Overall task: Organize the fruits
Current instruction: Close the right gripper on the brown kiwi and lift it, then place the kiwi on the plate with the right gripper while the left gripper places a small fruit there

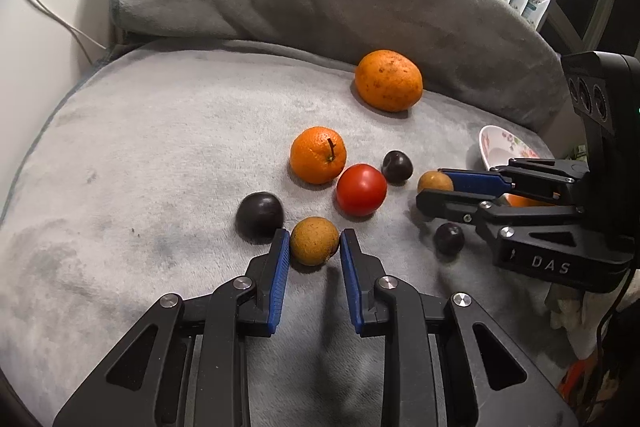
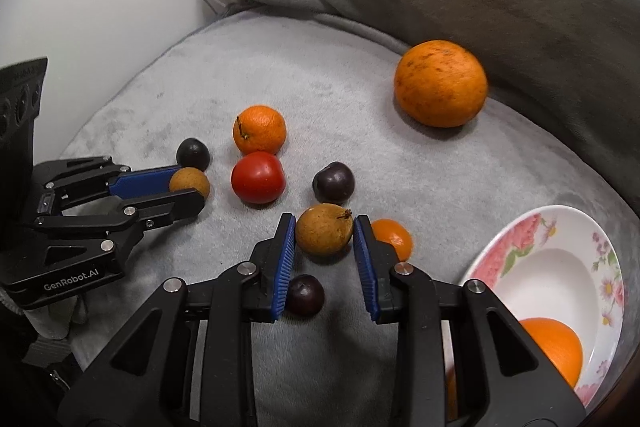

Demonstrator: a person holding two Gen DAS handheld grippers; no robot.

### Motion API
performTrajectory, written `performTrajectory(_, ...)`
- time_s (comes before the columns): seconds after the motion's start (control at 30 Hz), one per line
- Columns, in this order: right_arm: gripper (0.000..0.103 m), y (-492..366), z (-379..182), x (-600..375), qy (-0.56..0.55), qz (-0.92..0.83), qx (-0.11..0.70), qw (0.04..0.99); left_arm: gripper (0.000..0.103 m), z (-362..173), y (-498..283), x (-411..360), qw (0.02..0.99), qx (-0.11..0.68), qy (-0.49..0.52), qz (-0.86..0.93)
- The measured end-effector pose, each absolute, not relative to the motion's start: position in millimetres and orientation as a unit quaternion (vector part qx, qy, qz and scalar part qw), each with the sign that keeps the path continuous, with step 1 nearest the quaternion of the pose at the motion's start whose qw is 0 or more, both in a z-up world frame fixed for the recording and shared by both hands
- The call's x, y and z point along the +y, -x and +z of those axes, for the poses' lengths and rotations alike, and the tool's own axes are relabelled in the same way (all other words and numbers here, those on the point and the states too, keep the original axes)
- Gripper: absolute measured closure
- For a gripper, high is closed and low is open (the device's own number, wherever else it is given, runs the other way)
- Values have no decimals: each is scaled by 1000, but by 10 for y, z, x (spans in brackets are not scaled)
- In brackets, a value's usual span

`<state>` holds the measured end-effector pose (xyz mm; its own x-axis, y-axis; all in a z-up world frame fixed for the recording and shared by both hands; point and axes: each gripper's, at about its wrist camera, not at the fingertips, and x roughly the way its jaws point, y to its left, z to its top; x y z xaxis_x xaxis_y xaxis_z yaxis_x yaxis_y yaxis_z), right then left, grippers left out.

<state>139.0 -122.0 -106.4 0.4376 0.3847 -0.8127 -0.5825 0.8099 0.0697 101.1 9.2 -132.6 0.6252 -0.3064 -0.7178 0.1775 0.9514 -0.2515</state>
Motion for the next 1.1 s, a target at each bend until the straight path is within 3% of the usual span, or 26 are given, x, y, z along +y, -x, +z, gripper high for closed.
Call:
performTrajectory(0.67,72,-1062,-423,-2204,31,232,376,897,79,-1027,-1120,-350,896,386,94,-198)
performTrajectory(1.1,72,-925,-547,-3133,-13,145,389,909,79,-880,-1306,-982,888,378,67,-252)
